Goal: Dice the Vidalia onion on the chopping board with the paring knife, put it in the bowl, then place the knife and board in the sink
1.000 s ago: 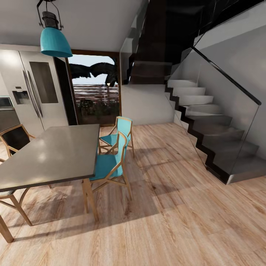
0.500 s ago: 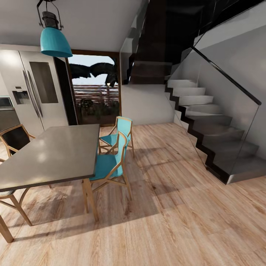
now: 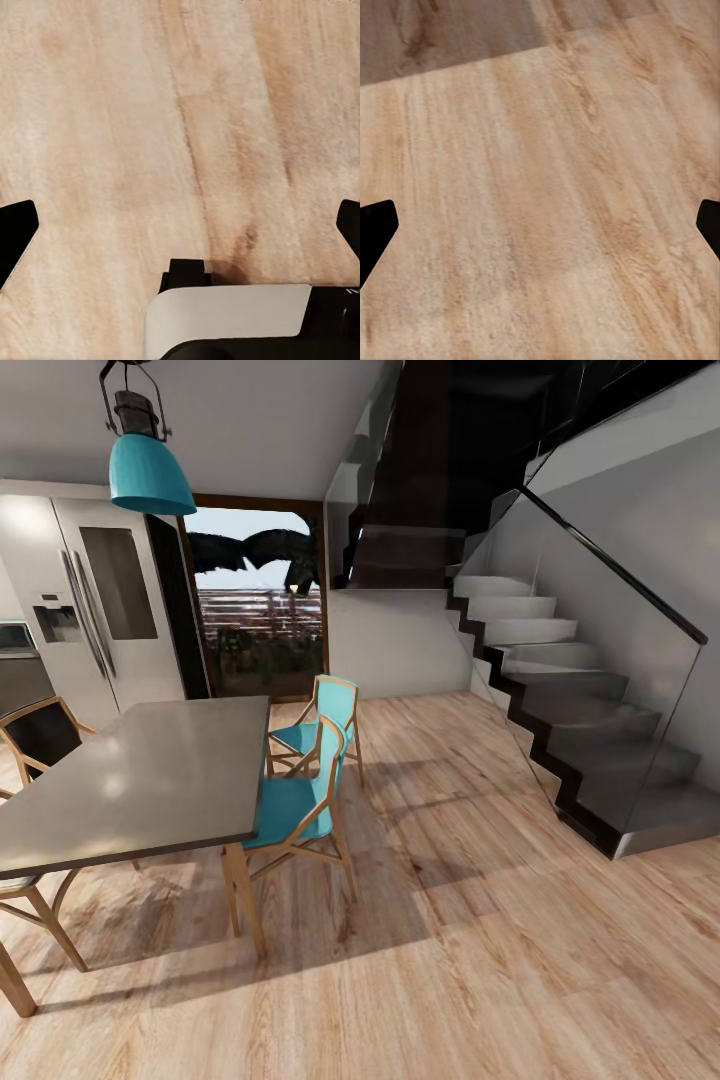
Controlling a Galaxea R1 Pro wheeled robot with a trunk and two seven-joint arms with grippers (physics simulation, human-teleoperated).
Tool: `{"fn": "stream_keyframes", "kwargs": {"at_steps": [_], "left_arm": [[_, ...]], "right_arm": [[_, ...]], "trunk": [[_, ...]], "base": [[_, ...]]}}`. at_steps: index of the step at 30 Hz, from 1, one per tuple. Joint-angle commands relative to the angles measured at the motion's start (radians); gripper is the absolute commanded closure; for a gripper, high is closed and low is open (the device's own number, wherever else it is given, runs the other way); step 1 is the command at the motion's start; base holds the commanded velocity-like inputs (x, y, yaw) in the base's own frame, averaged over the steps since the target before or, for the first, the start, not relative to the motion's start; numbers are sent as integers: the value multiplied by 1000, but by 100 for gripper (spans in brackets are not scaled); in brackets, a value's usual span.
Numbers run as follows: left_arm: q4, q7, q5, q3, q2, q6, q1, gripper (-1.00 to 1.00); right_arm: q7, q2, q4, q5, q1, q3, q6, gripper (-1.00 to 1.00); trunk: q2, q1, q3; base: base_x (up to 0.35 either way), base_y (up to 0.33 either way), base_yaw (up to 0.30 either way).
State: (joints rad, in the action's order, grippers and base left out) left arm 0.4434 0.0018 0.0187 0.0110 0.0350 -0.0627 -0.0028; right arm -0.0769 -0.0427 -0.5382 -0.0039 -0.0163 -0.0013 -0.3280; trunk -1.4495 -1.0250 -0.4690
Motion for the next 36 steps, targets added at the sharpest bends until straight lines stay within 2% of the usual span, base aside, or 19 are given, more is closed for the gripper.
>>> {"fn": "stream_keyframes", "kwargs": {"at_steps": [1, 5, 8, 36], "left_arm": [[0, 0, 4, 5, 1, -3, 0, -100], [0, -2, 12, 38, 3, -6, 0, -100], [0, -2, 13, 46, 3, -6, 0, -100], [-2, -3, 14, 52, 2, -6, 0, -100]], "right_arm": [[-3, 0, 1, 0, -1, 0, -3, -100], [-3, 0, 1, -1, -1, 0, -3, -100], [-4, -1, 1, -1, -1, 0, -3, -100], [-5, -1, 9, -1, -1, 0, -3, -100]], "trunk": [[-1, 0, -1], [-1, 0, -1], [-1, 0, -1], [-1, 0, -1]], "base": [[0, 0, 0], [0, 0, 2], [0, 0, 70], [0, 0, 265]]}}
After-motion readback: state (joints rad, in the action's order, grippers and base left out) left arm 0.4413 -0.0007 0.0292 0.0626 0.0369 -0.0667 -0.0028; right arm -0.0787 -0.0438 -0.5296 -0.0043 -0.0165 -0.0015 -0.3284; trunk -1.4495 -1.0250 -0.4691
